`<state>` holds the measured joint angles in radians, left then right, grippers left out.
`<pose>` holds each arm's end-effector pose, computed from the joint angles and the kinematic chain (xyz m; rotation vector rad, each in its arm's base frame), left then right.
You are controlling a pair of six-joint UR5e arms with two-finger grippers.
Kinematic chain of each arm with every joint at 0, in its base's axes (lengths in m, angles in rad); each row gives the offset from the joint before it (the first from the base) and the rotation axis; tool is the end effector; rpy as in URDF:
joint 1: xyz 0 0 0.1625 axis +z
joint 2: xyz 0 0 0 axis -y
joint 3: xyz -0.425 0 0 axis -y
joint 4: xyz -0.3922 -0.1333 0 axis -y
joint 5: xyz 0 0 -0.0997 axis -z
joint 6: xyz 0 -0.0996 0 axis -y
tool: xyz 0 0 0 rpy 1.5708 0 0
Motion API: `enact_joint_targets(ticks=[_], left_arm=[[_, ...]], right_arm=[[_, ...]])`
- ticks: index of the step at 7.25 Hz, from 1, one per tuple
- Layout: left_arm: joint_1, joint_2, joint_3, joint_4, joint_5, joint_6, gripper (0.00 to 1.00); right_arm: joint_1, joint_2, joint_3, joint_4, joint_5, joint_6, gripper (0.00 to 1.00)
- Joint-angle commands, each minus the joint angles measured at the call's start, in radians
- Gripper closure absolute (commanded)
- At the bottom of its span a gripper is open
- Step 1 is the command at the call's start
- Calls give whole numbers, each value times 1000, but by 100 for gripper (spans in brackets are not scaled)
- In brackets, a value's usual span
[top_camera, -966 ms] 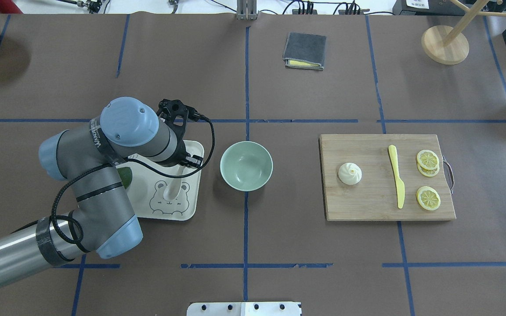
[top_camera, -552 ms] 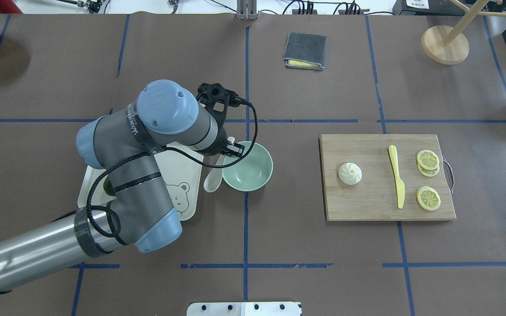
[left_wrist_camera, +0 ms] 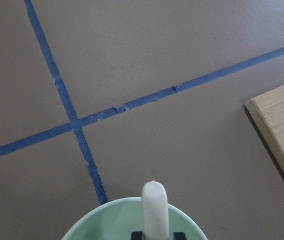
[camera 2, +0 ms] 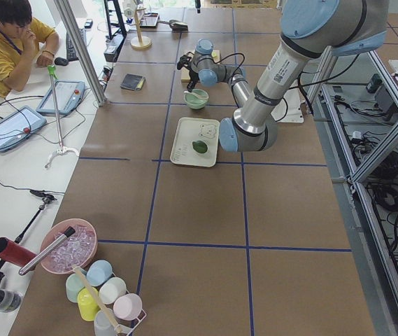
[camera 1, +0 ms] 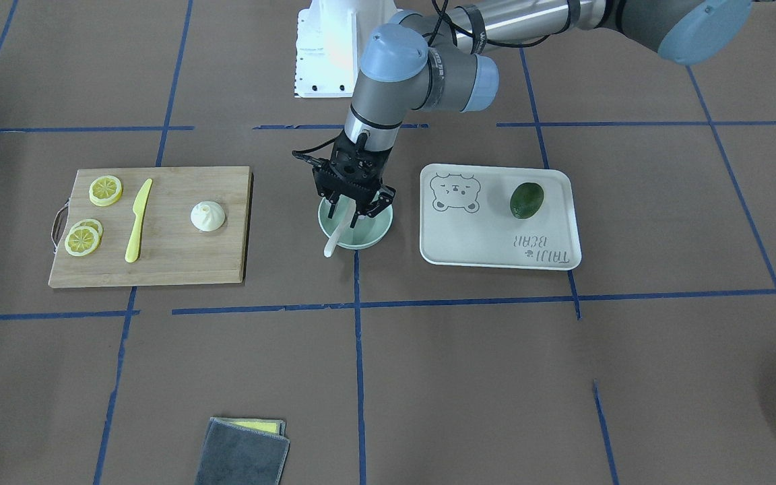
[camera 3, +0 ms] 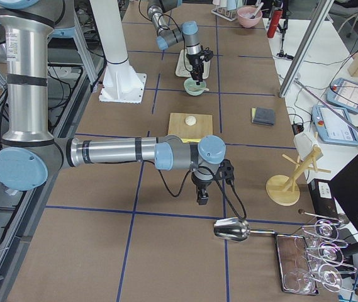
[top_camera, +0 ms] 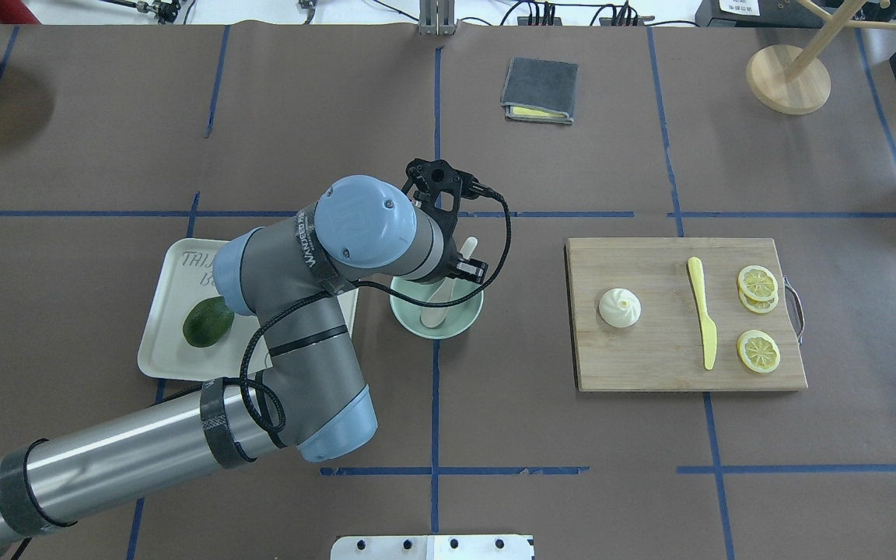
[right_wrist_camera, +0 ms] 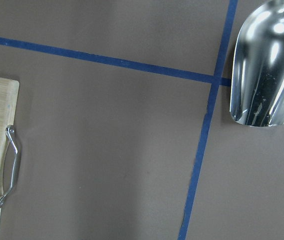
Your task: Put spoon and bun in bowl
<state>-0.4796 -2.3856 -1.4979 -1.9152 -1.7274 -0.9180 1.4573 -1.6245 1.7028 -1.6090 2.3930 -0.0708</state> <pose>0.5949 -0.4422 0.1466 0.4637 0.9928 0.2406 0.0067 -0.4743 0.6199 0.0203 -0.8240 -0.1902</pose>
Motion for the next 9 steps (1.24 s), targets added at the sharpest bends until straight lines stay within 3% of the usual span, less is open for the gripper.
enact_joint_targets(ticks=[1,3,4,5,6,8,9], left_arm=[[1,-1,2,-1,6,5,10],[-61,12,-25,18,-4,31,14],[-97,72,-91,51,-11,109,14],[-149,174,-222,109,-67,220,14],[-219,278,-328,122,-114,314,13],[-318,403,-406,111,-220,370,13],[-327,422,-419,113,-219,387,13]], right_arm=[[0,0,-5,0,0,0,0],[-40,5,27,18,5,-1,0],[-125,5,49,59,12,12,0],[-200,5,87,126,47,169,0],[-327,5,157,246,32,474,0],[-569,78,214,470,-146,962,0],[-630,128,225,469,-188,1093,10]])
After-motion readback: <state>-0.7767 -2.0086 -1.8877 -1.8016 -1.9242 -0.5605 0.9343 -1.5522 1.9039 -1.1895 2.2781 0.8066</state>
